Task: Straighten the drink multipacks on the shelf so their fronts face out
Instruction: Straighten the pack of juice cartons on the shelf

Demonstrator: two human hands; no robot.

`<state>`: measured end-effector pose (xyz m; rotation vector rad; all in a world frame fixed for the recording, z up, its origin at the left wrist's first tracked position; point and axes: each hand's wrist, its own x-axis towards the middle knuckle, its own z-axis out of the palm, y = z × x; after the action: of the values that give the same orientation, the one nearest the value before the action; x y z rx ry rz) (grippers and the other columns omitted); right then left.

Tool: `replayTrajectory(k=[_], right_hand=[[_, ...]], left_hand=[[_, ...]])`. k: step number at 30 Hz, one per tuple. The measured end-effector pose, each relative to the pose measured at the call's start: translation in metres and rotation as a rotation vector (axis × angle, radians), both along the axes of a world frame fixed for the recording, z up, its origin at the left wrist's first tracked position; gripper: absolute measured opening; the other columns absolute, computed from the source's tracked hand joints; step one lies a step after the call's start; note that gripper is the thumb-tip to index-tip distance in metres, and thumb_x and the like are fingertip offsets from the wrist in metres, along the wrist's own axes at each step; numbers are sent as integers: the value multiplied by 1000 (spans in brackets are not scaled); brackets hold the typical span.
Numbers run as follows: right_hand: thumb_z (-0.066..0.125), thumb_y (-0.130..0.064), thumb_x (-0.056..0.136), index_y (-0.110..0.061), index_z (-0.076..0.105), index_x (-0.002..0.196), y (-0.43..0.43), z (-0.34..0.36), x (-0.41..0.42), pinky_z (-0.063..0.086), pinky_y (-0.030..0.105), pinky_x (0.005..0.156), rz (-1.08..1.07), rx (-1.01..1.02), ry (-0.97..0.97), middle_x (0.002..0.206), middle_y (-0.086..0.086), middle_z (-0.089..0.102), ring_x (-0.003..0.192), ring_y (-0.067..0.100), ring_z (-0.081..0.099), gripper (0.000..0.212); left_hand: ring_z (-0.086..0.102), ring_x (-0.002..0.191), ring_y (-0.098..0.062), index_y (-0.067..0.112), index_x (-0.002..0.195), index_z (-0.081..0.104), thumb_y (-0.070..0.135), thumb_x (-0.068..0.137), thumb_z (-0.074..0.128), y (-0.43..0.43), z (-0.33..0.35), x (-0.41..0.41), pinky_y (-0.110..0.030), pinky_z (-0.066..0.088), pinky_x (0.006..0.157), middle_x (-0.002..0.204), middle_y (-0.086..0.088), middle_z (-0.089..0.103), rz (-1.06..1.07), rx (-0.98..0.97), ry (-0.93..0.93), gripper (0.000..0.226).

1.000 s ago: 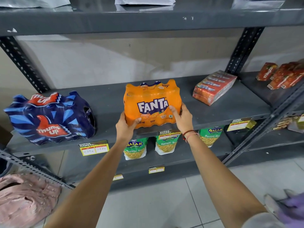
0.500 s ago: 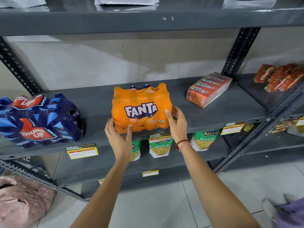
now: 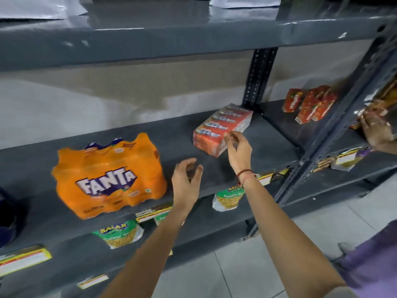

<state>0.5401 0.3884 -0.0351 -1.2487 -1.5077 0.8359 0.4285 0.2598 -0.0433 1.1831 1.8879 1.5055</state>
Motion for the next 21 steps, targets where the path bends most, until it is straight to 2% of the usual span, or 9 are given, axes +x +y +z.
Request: replayTrajectory(k=[2, 4, 7, 9, 12, 14, 16, 18, 21], right_hand=[[58, -30, 90, -1, 59, 114, 25, 3, 11, 46, 39, 96, -14, 17, -33, 115, 18, 63, 108, 30, 58, 37], [59, -32, 89, -1, 57, 118, 54, 9, 17, 44, 41, 97, -21, 33, -120, 119, 19, 59, 112, 31, 55, 42], [61, -37, 87, -5, 53, 124, 100, 19, 19, 40, 42, 102, 21, 27, -264, 127, 19, 53, 120, 33, 47, 50], [61, -40, 85, -4, 48, 128, 128, 21, 16, 36, 41, 105, 31, -17, -343, 131, 21, 49, 124, 36, 44, 57], [61, -46, 84, -3, 34, 139, 165, 21, 18, 33, 43, 109, -15, -179, -344, 143, 23, 39, 131, 39, 37, 74], [62, -48, 83, -3, 25, 143, 182, 16, 25, 29, 44, 112, 32, -261, -397, 150, 20, 30, 136, 37, 32, 84], [66, -49, 79, -2, 25, 143, 194, 13, 32, 28, 44, 114, 98, -321, -426, 151, 19, 28, 137, 35, 31, 89], [72, -48, 74, -1, 32, 139, 198, 9, 36, 33, 43, 111, 95, -350, -358, 146, 18, 37, 133, 34, 37, 89], [79, -46, 67, 0, 54, 119, 187, 2, 43, 45, 41, 100, -4, -267, -260, 124, 19, 58, 115, 33, 55, 73]], left_hand=[[54, 117, -20, 8, 129, 49, 29, 89, 61, 37, 2, 2, -30, 44, 99, 131, -12, 54, 8, -78, -22, 46], [40, 133, -29, 8, 141, 35, 41, 88, 57, 71, 4, 3, -39, 34, 110, 146, -14, 40, 17, -192, -104, 66], [39, 133, -33, 4, 144, 26, 56, 83, 56, 117, 1, 7, -41, 33, 109, 148, -18, 35, 68, -309, -257, 86], [31, 138, -35, 2, 147, 18, 67, 79, 52, 141, 1, 13, -47, 28, 112, 152, -19, 27, 148, -406, -320, 100], [7, 146, -33, 1, 149, 5, 73, 77, 48, 163, 0, 25, -53, 8, 117, 158, -19, 9, 206, -544, -298, 110], [-6, 147, -29, 3, 149, -4, 73, 77, 46, 167, -7, 29, -57, -10, 114, 159, -16, -2, 174, -553, -253, 112], [-6, 147, -26, 8, 150, -1, 70, 78, 49, 171, -16, 24, -59, -16, 110, 160, -14, -1, 165, -493, -231, 108], [4, 147, -26, 13, 150, 13, 71, 71, 56, 175, -16, 11, -59, -14, 111, 159, -13, 12, 148, -427, -229, 108], [32, 140, -28, 16, 144, 32, 77, 41, 59, 179, -11, -10, -56, 13, 116, 150, -11, 39, -28, -289, -324, 122]])
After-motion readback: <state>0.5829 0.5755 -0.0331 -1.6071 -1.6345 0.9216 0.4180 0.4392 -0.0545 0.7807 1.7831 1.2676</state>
